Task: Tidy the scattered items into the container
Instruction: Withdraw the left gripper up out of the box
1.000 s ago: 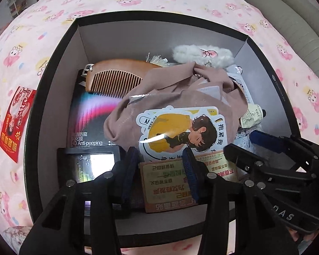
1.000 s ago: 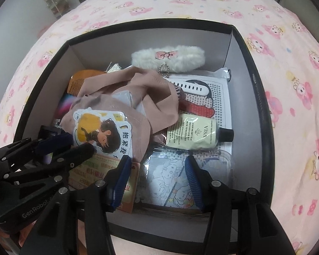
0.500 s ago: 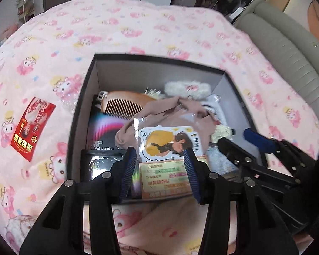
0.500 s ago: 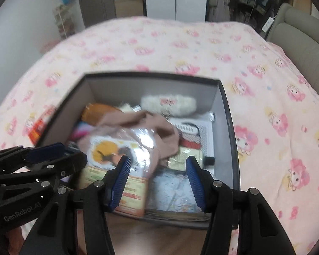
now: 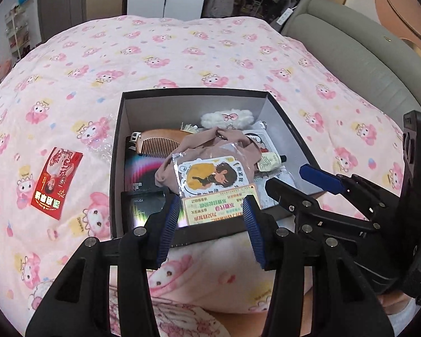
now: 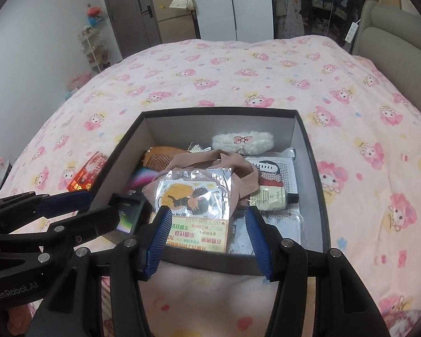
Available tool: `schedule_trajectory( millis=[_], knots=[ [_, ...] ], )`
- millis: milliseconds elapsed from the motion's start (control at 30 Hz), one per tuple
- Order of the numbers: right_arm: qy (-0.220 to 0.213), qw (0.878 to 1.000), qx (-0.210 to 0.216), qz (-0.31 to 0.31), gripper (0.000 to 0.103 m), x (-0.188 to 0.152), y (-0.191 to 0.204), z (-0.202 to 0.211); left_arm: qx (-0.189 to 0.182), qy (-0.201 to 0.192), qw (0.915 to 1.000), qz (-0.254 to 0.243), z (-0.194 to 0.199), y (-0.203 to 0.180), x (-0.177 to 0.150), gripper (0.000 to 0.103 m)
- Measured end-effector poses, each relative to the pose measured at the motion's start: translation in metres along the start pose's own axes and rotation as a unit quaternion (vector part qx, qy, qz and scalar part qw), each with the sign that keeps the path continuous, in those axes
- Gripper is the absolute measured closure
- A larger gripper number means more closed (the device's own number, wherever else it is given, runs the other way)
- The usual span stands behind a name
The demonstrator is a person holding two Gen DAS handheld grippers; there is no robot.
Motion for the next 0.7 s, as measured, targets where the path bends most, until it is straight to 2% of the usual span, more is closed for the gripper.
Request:
schedule_trajectory(
  millis=[433,700],
  knots=[
    [-0.006,0.999,0.026,-0.018,0.052,0.004,0.029,0.028,-0.005,-0.016,0.9997,-0.016,0.046,0.012,-0.002,0.055],
    [-0.017,0.999,0.036,0.01,0.052,0.014,0.07,0.042,-0.002,-0.037,0.9993,-0.001,0.081,0.042,-0.009,0.055]
  ],
)
Point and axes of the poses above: each gripper's, at about its wrist camera, not at the fingertips, and z roughly against the way its jaws point, y to its left, x to its top, the point moved 3 cm from there along -z, roughly the way its jaws point, and after that the axes turned 8 degrees about -x, right-handed, at the moved point
